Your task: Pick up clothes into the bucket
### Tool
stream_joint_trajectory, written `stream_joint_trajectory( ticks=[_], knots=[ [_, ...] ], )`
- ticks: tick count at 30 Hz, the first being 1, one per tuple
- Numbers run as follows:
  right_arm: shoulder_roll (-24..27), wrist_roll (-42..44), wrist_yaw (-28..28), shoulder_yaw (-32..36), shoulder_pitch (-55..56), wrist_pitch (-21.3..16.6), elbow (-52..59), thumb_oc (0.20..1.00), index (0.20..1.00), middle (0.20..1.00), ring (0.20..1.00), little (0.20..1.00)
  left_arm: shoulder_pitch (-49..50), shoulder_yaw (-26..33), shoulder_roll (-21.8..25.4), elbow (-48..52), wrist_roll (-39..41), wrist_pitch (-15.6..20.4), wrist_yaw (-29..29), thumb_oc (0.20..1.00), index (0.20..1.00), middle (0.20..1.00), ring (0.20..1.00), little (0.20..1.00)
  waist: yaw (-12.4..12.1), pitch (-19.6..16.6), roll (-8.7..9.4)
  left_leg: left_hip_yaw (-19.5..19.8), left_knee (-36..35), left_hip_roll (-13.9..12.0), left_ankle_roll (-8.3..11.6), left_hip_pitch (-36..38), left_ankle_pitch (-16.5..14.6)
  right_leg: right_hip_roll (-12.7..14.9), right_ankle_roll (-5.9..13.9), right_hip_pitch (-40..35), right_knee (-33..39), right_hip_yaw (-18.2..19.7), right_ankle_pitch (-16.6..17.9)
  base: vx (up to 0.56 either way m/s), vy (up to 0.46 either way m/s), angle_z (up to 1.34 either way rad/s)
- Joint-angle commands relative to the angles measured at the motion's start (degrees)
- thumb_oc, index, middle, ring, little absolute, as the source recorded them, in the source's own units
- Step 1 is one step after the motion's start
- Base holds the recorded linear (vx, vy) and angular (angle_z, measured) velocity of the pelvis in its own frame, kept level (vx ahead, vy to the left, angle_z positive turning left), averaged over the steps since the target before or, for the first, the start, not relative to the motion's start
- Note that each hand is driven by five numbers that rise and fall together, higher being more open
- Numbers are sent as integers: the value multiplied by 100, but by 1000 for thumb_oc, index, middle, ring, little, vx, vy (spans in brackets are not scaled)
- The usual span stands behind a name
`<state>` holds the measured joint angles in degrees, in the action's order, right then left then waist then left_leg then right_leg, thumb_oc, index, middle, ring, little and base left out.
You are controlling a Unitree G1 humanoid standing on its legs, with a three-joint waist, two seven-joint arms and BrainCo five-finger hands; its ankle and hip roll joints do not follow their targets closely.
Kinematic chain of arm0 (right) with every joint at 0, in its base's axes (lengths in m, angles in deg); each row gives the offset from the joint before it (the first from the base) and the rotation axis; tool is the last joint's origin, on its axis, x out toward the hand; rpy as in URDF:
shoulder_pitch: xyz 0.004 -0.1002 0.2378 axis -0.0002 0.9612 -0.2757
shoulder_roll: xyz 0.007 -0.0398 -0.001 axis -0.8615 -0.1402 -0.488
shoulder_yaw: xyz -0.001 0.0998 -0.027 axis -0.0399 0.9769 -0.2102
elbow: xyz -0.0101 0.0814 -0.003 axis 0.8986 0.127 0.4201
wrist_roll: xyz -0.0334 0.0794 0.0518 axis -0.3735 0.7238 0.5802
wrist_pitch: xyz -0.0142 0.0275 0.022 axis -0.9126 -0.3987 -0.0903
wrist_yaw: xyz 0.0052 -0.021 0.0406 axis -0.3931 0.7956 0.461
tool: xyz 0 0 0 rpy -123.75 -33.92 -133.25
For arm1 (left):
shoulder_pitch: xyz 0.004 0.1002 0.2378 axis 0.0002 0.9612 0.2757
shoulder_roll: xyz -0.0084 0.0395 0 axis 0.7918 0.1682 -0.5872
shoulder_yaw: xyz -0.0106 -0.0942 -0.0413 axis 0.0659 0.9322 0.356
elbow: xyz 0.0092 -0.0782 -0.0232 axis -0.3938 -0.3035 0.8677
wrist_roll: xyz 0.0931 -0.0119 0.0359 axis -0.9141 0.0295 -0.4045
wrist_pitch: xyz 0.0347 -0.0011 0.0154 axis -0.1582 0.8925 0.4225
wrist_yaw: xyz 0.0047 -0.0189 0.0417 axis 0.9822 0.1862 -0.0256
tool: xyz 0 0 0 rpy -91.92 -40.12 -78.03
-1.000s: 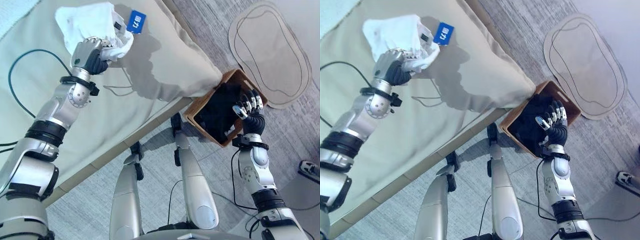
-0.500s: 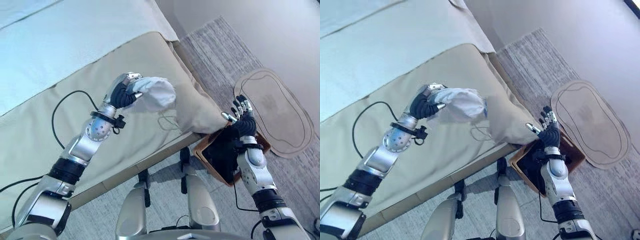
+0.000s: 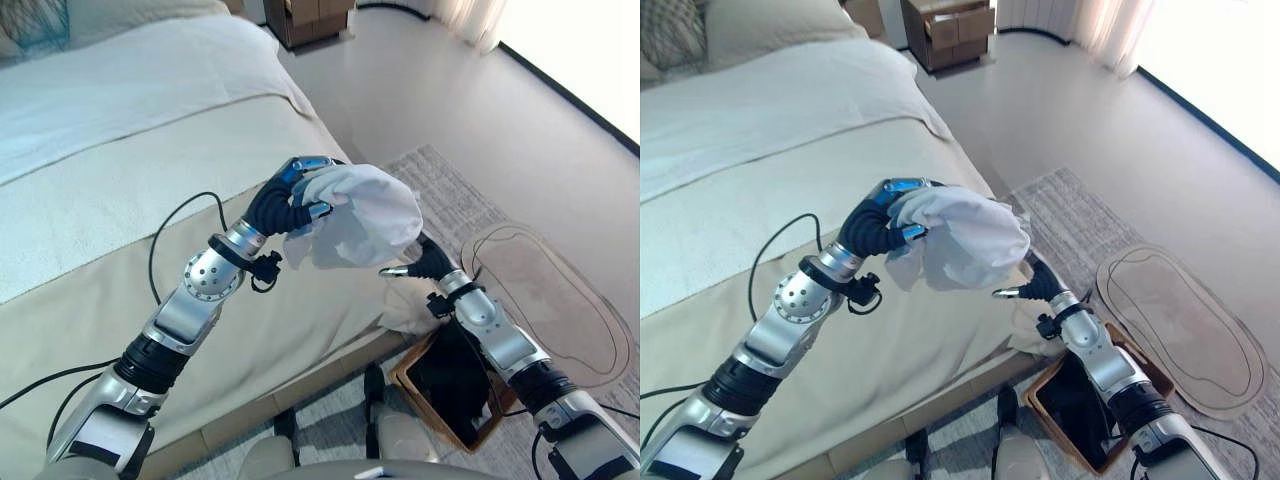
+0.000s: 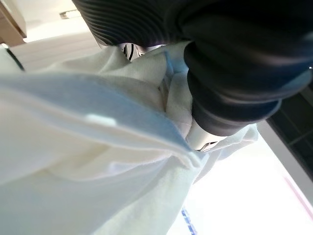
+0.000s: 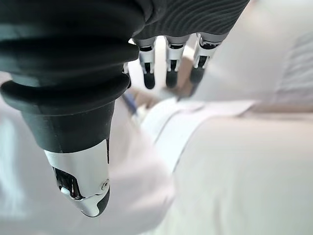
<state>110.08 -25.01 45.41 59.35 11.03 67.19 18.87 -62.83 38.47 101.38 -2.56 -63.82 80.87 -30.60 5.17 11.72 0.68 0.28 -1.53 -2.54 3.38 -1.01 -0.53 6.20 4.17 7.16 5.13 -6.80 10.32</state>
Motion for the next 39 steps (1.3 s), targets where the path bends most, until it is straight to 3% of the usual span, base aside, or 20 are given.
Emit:
stream_joint_trajectory(
  ticks=[1,8,18,19,20,21,23,24,25,26,27,30,35,36,39],
  knots=[
    [-204,-29,-441,-364,-272,-165,217,1000,1000,1000,1000,1000,-206,-197,-315,139,293,217,-110,200,200,200,200,200,-101,-475,154,11,155,145,-95,-149,69,116,383,-524,-251,-129,-613,83,-12,0],
    [-621,509,-966,-858,-309,-132,526,1000,1000,1000,1000,1000,-177,-416,-583,97,272,186,-170,200,200,200,200,200,-122,-655,169,-21,63,137,-96,63,93,124,369,-720,-215,-149,-628,37,-4,1],
    [-1169,1274,-698,-645,-87,-33,849,1000,1000,1000,1000,1000,121,-544,-968,56,348,44,-119,200,200,200,200,200,-128,-788,179,-33,10,120,-112,192,60,114,367,-850,-162,-160,-649,14,-1,0],
    [-1620,1358,-608,-751,35,361,315,815,815,815,815,815,188,-589,-1001,76,387,-53,-156,200,200,200,200,200,-134,-794,181,-44,13,109,-111,195,60,115,363,-853,-160,-170,-648,0,0,0],
    [-1592,1386,-510,-805,6,389,321,200,200,200,200,200,253,-660,-960,108,415,-97,-179,200,200,200,200,200,-144,-804,200,-37,16,111,-117,196,52,116,363,-864,-151,-176,-651,0,0,0],
    [-1631,835,-227,-1211,-428,-309,524,200,200,200,200,200,211,-910,-1103,3,557,-23,-6,200,200,200,200,200,-203,-792,172,-13,23,120,-128,232,32,116,361,-920,-150,-181,-673,0,0,0],
    [-1735,736,28,-1087,-732,-114,425,200,200,200,200,200,217,-882,-1052,91,600,-25,-45,200,200,200,200,200,-233,-795,160,3,26,137,-134,194,51,127,369,-891,-148,-192,-651,-17,9,2],
    [-2100,1006,-42,-1010,-568,-4,-176,200,200,200,200,200,281,-757,-971,192,702,-80,-30,200,200,200,200,200,-243,-776,164,1,34,136,-129,175,59,130,370,-867,-161,-188,-649,-47,26,6],
    [-2108,2709,-712,-893,-330,-215,696,200,200,200,200,200,364,-674,-948,361,788,-51,116,200,200,200,200,200,-242,-759,163,7,45,147,-133,168,63,133,373,-857,-179,-182,-652,-45,27,3],
    [-1676,2581,-454,-467,42,-195,1277,200,200,200,200,200,462,-441,-880,258,635,-61,9,200,200,200,200,200,-178,-768,187,-19,40,144,-128,165,58,137,387,-840,-189,-161,-647,-4,26,4],
    [-1652,1847,-337,-579,175,-197,276,200,200,200,200,200,412,-555,-994,10,606,-28,10,200,200,200,200,200,-171,-770,174,-30,40,137,-130,214,26,137,392,-882,-203,-162,-667,12,18,4],
    [-1768,1799,-237,-671,204,-236,236,200,200,200,200,200,409,-637,-1014,-164,529,18,63,200,200,200,200,200,-152,-806,170,-24,43,157,-149,186,28,157,398,-871,-193,-174,-647,1,10,-1],
    [-1725,2122,-141,-433,356,-76,678,200,200,200,200,200,729,-278,-750,42,388,-11,82,200,200,200,200,200,-161,-805,172,-44,64,184,-177,209,0,187,405,-877,-206,-160,-636,4,33,-2],
    [-1582,2045,-224,-214,758,-119,-463,200,200,200,200,200,834,-229,-769,-95,408,26,-6,200,200,200,200,200,-158,-795,172,-53,63,189,-181,253,-31,190,419,-910,-203,-155,-644,37,12,0],
    [-1415,2080,-397,119,1183,-181,-664,200,200,200,200,200,1097,-89,-792,-168,352,70,-23,200,200,200,200,200,-111,-824,184,-64,48,185,-176,269,-76,189,438,-915,-188,-137,-662,-15,4,2]
  ],
)
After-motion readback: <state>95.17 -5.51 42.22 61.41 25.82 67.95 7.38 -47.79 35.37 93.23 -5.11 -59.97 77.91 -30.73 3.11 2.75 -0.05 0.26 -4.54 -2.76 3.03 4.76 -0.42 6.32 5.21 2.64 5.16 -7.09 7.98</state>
